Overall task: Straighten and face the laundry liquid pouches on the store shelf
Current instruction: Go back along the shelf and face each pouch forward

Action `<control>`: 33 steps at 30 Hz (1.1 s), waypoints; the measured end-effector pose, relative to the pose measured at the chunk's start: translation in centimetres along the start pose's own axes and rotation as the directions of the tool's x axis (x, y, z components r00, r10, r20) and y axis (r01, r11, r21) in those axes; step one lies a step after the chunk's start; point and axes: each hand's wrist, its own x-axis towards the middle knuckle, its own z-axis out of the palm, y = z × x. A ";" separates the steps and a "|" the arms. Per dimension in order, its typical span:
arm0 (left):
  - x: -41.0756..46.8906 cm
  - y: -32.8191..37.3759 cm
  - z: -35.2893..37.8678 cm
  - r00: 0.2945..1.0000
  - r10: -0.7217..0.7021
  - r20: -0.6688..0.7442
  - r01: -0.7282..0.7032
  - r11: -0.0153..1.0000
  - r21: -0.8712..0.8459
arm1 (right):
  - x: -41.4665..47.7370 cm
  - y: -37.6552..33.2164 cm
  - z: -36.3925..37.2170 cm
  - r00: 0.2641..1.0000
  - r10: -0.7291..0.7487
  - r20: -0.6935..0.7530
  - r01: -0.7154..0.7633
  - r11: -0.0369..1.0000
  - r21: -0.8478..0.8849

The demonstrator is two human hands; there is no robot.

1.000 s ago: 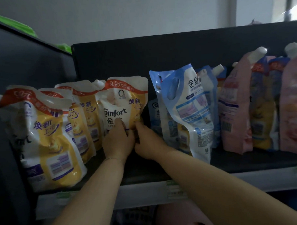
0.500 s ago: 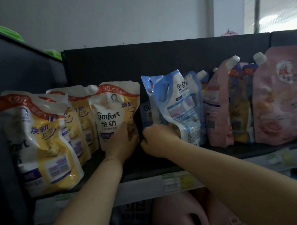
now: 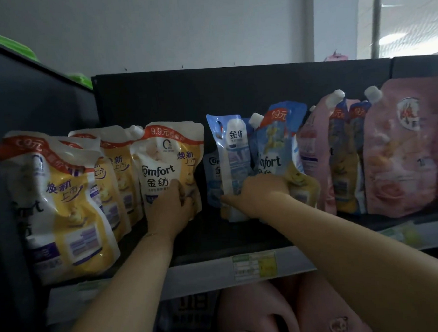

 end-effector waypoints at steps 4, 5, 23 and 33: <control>0.2 -0.2 0.7 1.000 0.010 0.008 -0.009 1.000 -0.002 | 1.7 -2.7 0.7 0.991 -0.032 0.131 0.013 0.990 0.141; 0.2 -0.2 0.8 1.000 0.016 0.011 -0.016 1.000 -0.007 | 2.1 -3.2 1.1 0.989 -0.022 0.144 -0.013 0.973 0.232; -0.1 2.0 1.1 0.964 0.087 0.252 -0.070 0.995 -0.076 | 0.2 -1.4 0.7 0.968 0.034 0.247 -0.167 0.825 0.540; 0.7 2.4 1.6 0.913 0.088 0.398 0.094 0.905 -0.416 | -0.7 0.3 1.0 0.980 0.023 0.198 -0.134 0.812 0.568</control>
